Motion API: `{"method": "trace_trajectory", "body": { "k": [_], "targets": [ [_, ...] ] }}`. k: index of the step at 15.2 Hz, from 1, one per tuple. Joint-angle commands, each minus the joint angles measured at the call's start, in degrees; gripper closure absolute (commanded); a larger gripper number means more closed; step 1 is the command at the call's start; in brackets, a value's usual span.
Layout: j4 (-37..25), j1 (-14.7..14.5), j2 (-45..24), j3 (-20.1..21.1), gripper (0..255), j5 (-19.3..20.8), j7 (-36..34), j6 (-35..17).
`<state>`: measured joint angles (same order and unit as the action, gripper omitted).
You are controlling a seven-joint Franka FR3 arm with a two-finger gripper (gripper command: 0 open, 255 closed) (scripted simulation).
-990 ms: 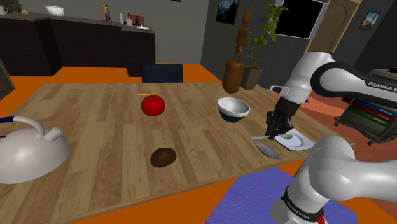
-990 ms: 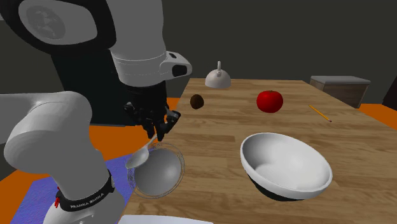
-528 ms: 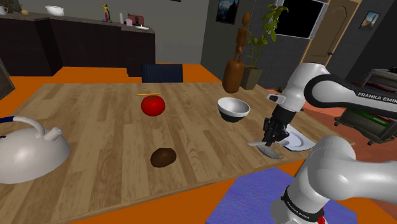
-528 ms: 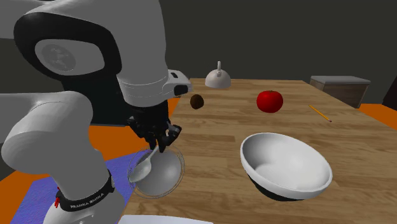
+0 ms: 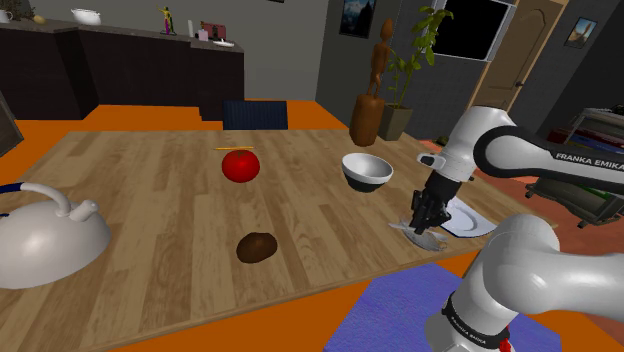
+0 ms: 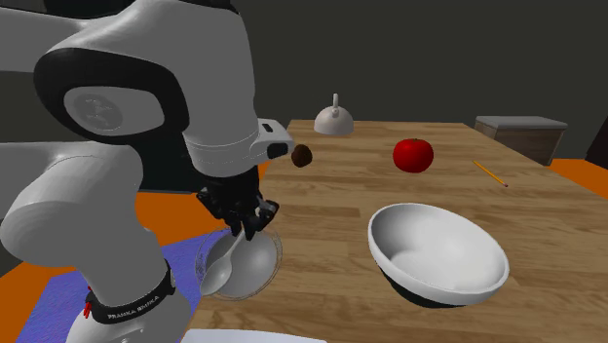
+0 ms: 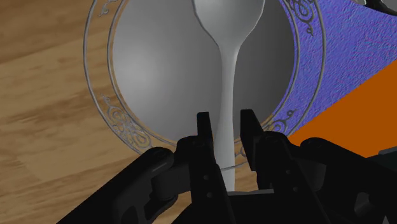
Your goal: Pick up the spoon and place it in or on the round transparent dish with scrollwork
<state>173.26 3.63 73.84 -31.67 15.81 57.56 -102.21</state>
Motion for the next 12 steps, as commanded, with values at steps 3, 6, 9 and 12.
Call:
{"method": "trace_trajectory", "body": {
  "k": [3,6,9,12],
  "targets": [
    [0.27,0.13,-0.10,0.01,0,0.18,0.06,0.12],
    [0.29,0.17,-0.14,-0.05,0,0.23,0.11,0.09],
    [-1.64,-0.33,0.12,0.70,0,-0.55,-0.01,2.09],
    [-7.09,-1.58,-0.05,2.32,0,-2.29,-0.12,6.97]
  ]
}}
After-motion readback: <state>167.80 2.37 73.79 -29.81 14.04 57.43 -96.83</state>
